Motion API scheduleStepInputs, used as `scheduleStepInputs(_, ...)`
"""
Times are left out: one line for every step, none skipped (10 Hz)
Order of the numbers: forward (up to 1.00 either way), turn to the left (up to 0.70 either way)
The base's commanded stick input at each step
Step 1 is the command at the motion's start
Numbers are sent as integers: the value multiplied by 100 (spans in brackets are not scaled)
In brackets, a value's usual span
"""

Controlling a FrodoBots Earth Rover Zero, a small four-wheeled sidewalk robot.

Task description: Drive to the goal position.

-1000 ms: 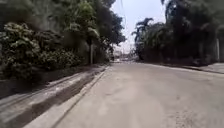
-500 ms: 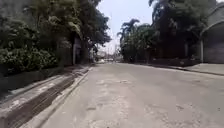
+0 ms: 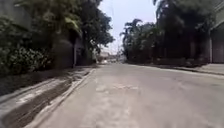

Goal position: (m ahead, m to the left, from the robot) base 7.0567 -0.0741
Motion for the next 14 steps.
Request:
scheduleStepInputs(0,0)
scheduleStepInputs(0,0)
scheduleStepInputs(0,0)
scheduleStepInputs(0,0)
scheduleStepInputs(0,0)
scheduleStepInputs(6,0)
scheduleStepInputs(25,1)
scheduleStepInputs(43,1)
scheduleStepInputs(62,2)
scheduleStepInputs(80,2)
scheduleStepInputs(99,3)
scheduleStepInputs(100,3)
scheduleStepInputs(100,3)
scheduleStepInputs(100,3)
